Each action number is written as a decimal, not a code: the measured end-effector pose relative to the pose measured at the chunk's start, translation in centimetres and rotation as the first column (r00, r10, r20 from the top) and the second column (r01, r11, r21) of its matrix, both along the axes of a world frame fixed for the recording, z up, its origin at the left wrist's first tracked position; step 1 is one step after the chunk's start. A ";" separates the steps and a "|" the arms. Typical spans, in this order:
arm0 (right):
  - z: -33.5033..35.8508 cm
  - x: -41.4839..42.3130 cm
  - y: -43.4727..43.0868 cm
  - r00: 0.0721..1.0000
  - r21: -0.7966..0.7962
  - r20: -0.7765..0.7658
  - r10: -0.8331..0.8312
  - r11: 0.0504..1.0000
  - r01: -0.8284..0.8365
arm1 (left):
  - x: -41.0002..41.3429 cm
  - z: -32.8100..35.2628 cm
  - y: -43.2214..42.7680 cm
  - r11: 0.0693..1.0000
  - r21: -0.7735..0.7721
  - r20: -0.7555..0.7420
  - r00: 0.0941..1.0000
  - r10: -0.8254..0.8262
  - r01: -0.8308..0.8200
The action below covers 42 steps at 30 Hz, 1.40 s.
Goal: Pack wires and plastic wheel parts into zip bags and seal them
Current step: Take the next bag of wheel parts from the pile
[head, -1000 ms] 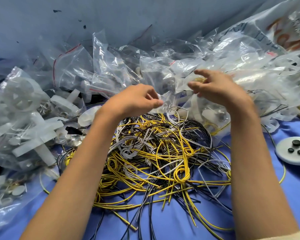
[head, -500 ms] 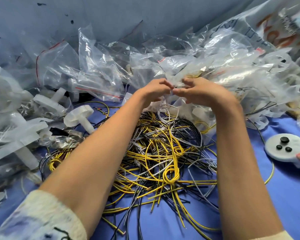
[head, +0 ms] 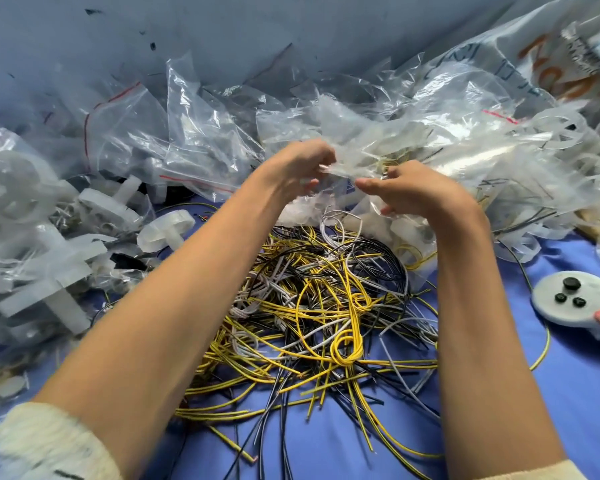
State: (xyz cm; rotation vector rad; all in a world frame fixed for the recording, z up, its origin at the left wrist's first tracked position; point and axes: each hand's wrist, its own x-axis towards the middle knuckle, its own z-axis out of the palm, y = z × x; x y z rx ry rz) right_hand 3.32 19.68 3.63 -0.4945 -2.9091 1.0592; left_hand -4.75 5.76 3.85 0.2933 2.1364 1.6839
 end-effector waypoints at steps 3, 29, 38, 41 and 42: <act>-0.1 0.1 0.4 0.999 -0.059 -0.030 -0.039 0.998 0.037 | 0.6 0.9 -2.8 0.982 -0.008 -0.211 0.961 0.180 -0.186; -0.3 0.0 -4.2 0.940 -0.253 -0.254 0.227 0.923 -0.292 | 7.6 7.8 -17.5 0.991 0.056 -0.683 0.719 0.127 -0.122; 0.1 0.6 -4.7 0.900 -0.342 -0.333 0.283 0.853 -0.394 | 5.4 5.8 -19.0 0.938 -0.180 -0.596 0.791 0.135 -0.296; 0.7 0.8 -5.0 0.876 -0.317 -0.391 0.284 0.852 -0.417 | 4.8 5.6 -19.5 0.874 -0.216 -0.657 0.727 0.199 -0.434; 1.0 0.9 -5.1 0.865 -0.323 -0.422 0.271 0.847 -0.423 | 4.7 5.6 -19.5 0.851 -0.220 -0.672 0.707 0.222 -0.477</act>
